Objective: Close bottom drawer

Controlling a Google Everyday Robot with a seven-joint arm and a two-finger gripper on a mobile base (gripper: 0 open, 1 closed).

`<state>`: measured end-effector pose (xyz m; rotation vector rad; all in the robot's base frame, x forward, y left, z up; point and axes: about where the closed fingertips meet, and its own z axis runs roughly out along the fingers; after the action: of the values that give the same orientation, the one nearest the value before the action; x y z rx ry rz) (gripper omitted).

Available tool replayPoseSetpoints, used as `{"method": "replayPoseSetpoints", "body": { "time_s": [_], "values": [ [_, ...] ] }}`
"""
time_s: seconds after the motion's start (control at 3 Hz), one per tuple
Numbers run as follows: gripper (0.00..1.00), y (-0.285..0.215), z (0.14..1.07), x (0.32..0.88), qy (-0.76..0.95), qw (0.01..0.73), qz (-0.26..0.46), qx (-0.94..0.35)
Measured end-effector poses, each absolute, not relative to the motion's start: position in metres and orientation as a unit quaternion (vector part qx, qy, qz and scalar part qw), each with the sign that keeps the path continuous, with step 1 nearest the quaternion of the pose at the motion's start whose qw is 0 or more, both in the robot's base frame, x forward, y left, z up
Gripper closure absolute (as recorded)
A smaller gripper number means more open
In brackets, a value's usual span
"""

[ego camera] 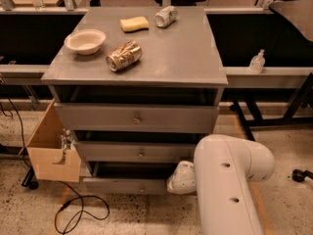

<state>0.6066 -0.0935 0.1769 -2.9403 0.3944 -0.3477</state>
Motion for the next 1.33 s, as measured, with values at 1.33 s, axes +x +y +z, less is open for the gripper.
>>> {"method": "replayPoseSetpoints", "body": {
  "time_s": [1.33],
  "values": [
    [1.00,-0.097,0.178,0.646,0.104,0.088,-0.165,-0.977]
  ]
}}
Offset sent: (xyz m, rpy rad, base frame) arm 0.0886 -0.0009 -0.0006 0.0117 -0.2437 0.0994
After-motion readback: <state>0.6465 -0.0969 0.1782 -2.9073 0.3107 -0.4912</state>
